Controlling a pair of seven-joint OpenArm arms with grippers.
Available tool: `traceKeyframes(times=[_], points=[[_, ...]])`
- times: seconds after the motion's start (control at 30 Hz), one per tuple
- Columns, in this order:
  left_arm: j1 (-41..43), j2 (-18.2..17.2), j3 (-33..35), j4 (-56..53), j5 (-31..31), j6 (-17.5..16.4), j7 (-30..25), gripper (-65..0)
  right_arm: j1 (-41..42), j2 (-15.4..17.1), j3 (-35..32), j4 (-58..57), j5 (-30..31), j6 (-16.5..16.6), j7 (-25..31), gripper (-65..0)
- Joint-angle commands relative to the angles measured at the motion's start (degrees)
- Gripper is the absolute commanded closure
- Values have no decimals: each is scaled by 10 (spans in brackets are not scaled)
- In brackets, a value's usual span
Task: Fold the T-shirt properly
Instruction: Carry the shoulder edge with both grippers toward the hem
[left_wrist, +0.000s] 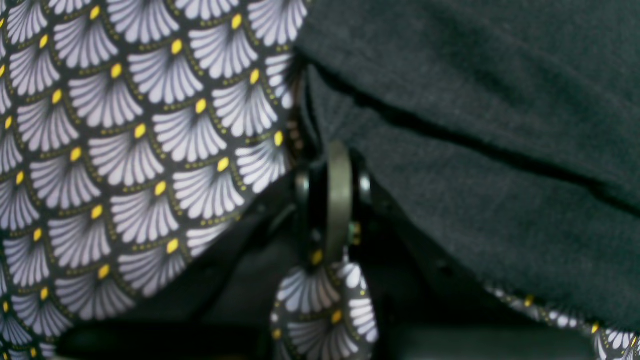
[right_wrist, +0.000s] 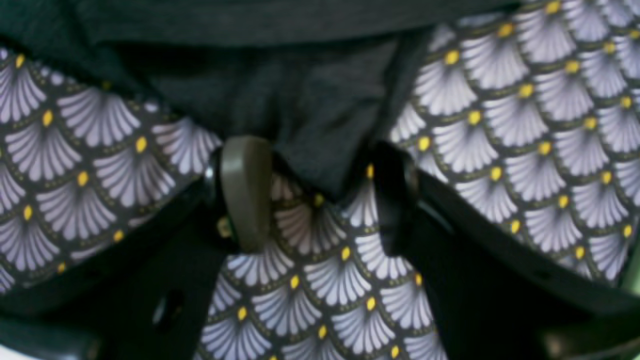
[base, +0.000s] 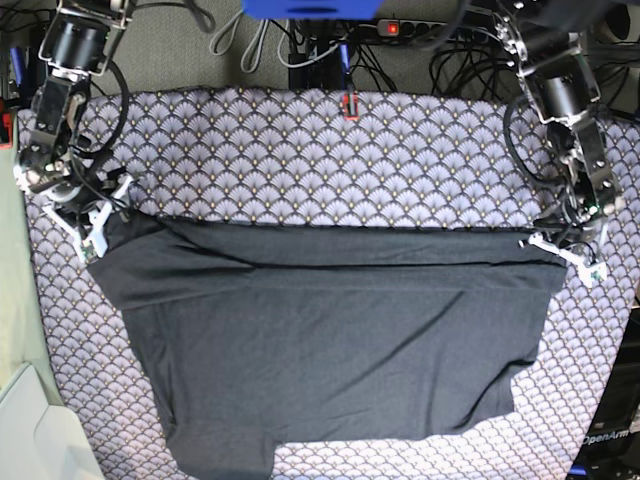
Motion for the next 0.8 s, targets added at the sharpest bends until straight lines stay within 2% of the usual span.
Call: traceKeyframes(times=[0.0,0.1,0.17,0.27,0.47,0.63,0.77], points=[[-6,-7,-1,6,0,-1,7,-5,10,9,0,2,5,-2,7,-335],[-4,-7,-1,7,0,-1,9,-5,11,10,0,-10,5,-2,10,-293],[-3,-7,-1,16,0,-1,10,-5,8,10,0,-9,5,-2,28,-195],[13,-7,0,46,1,-2,13,-5,7,11,0,-9,5,-2,35,-3],[41,-7,3,112,2,-2,16,-5,-19,20,1,25,5,-2,35,0],[47,-8,-1,142,1,-2,68,-5,-77,22,1,112,33,-2,35,0],[72,-9,-2,184,1,-2,86,-5,-133,24,1,176,43,-2,34,0]])
